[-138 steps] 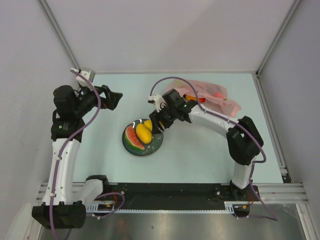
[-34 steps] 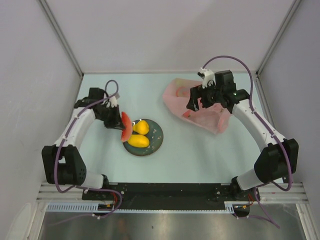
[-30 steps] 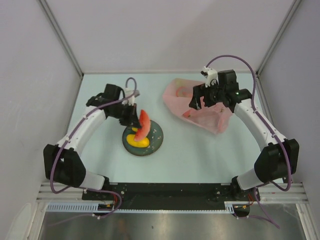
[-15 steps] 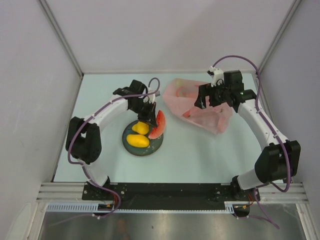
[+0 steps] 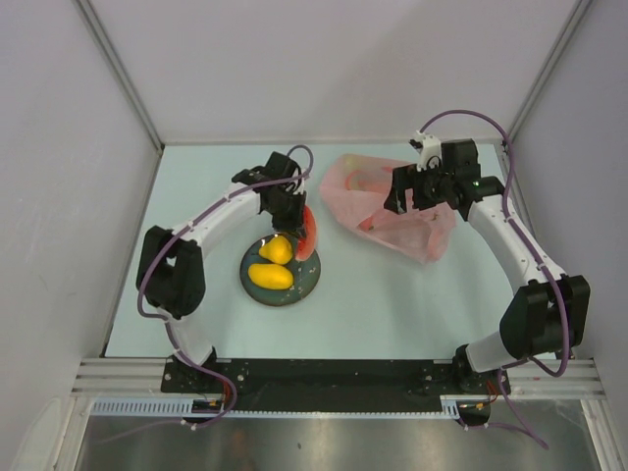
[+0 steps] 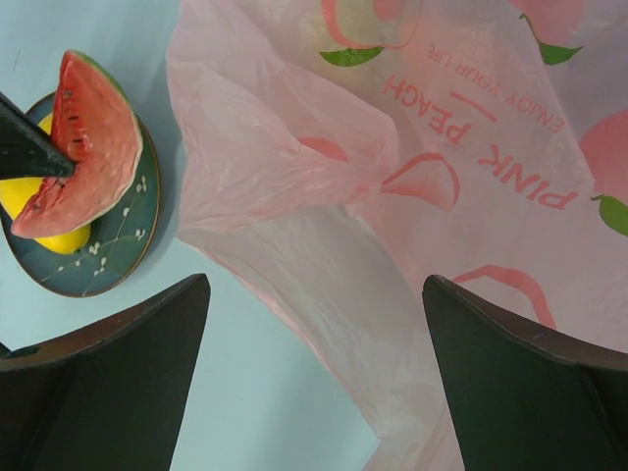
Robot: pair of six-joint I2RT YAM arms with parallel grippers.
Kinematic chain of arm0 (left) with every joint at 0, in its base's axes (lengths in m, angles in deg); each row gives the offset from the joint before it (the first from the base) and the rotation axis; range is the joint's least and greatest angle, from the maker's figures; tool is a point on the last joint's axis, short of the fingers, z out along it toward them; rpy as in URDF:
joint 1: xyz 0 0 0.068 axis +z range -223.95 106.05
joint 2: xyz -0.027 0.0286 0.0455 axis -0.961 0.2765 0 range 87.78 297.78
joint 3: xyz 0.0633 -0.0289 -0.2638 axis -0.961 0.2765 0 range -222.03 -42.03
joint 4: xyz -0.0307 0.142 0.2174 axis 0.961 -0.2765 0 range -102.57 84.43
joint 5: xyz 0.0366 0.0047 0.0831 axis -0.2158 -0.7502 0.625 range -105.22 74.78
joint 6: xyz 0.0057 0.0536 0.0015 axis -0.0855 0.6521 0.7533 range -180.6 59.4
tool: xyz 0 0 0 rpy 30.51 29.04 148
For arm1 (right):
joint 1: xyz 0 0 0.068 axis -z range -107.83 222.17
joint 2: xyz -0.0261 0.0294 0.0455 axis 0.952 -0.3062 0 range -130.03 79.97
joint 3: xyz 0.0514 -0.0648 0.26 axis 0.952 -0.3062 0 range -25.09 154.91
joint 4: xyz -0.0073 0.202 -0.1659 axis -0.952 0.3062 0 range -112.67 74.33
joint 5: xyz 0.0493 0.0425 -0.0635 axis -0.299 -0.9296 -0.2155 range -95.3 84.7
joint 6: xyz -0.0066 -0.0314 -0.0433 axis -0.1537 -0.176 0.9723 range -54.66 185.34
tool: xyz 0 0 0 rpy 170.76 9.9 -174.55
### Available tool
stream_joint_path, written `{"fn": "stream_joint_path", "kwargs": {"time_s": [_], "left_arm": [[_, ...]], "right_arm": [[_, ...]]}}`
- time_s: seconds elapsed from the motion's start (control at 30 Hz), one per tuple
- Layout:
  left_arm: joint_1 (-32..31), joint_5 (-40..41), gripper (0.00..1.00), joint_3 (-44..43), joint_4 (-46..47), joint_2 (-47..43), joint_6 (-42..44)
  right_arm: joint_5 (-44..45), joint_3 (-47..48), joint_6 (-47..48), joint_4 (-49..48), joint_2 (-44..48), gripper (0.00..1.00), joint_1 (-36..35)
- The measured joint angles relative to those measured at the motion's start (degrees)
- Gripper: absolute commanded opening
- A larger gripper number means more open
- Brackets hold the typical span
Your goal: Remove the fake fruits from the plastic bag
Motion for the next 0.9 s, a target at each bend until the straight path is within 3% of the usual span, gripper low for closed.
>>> {"fn": "stream_joint_path", "kwargs": {"time_s": [0.53,0.73,0.77,0.9], "left_arm": [[-5.7,23.98,0.0,-2.32,-5.35,3.17,-13.79],[-5.7,23.52,0.47,-2.32,-4.94,3.26,-13.9],[-5.7,23.04,0.58,-2.32,-4.74,3.28,-13.79],[-5.7,21.03,0.71,-2.32,-4.11,3.43,-13.07]], "right_arm": [[0.0,-0.02,-0.37,0.0,-1.2,0.95,0.07],[-0.02,-0.02,-0.35,0.0,-1.49,0.95,0.07],[0.0,-0.02,-0.35,0.07,-1.49,0.95,0.04],[0.02,-0.02,-0.22,0.31,-1.49,0.96,0.07]]}}
